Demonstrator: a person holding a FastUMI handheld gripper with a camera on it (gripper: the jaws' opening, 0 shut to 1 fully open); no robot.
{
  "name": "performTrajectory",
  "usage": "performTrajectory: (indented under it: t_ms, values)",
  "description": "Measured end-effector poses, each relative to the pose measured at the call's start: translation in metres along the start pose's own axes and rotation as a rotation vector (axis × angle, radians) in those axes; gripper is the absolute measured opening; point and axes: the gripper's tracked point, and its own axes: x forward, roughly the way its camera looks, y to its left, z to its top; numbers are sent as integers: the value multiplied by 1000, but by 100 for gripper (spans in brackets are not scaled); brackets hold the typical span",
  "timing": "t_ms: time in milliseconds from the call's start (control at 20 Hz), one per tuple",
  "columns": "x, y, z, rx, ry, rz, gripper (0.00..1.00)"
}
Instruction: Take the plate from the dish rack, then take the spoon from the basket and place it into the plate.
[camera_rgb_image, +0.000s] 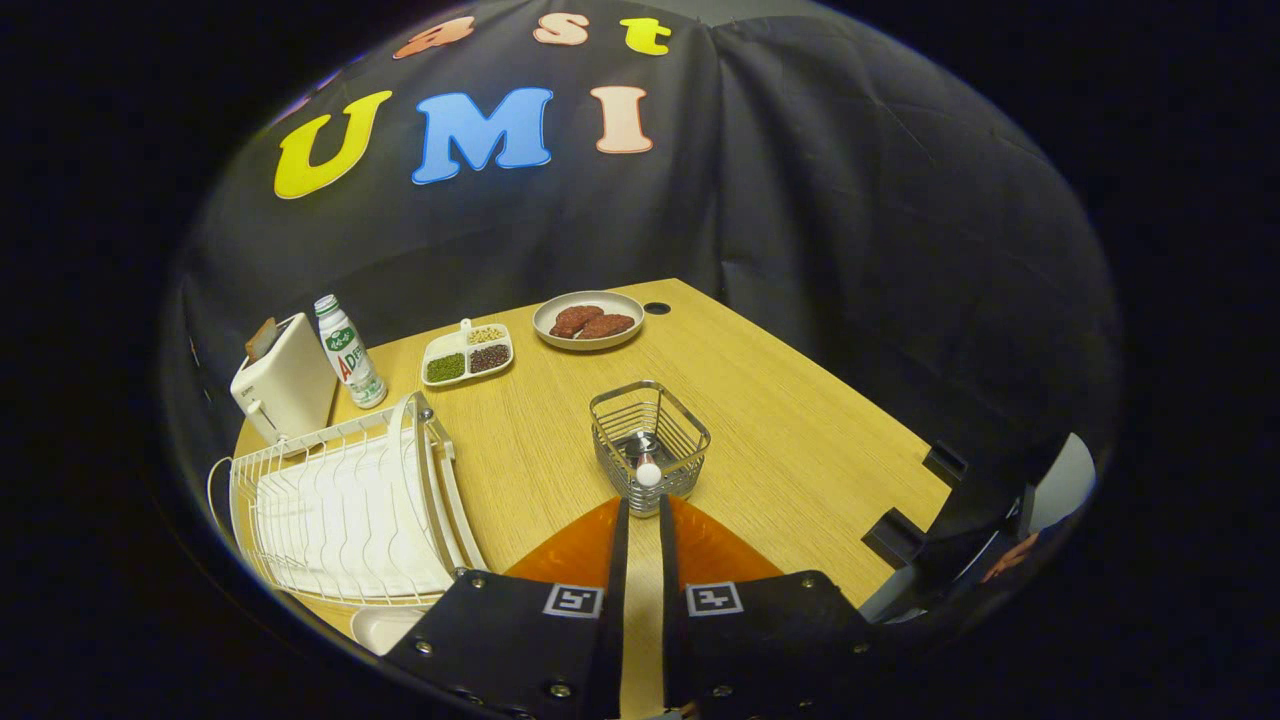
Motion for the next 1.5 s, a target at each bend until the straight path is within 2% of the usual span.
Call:
performTrajectory:
  t_ms: [550, 600, 1000, 1500]
  values:
    - [19, -4, 19, -56, -17, -82, 17]
    - [19, -6, 19, -55, -16, -88, 21]
    - [20, -21, 14, -22, 2, -114, 21]
    - [31, -24, 19, -49, -8, -83, 21]
